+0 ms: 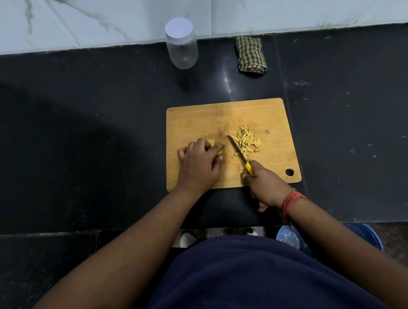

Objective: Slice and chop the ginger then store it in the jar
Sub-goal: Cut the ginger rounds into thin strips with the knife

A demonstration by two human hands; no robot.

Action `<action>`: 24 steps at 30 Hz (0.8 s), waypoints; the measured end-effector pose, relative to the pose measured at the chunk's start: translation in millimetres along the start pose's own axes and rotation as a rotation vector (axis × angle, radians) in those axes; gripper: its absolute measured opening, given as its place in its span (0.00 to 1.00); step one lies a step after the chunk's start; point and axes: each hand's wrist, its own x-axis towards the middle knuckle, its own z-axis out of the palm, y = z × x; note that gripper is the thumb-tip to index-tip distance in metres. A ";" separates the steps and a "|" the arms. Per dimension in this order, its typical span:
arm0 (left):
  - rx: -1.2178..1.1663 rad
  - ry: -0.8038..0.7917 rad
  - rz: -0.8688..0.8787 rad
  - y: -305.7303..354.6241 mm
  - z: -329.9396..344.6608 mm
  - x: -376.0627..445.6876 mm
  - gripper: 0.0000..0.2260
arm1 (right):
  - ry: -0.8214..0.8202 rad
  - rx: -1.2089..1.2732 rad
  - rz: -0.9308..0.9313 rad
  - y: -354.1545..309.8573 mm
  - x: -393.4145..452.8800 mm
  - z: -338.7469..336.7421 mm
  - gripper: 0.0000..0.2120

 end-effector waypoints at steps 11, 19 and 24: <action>0.035 -0.061 0.015 1.0 -10.2 13.1 0.12 | 0.011 0.010 -0.006 2.1 2.0 -1.8 0.06; 0.020 -0.028 0.016 2.0 -9.3 12.1 0.09 | 0.008 0.011 -0.010 2.3 2.1 -3.1 0.07; -0.005 -0.029 0.042 -2.6 -10.3 7.0 0.14 | 0.001 0.017 -0.010 1.8 1.7 -2.8 0.07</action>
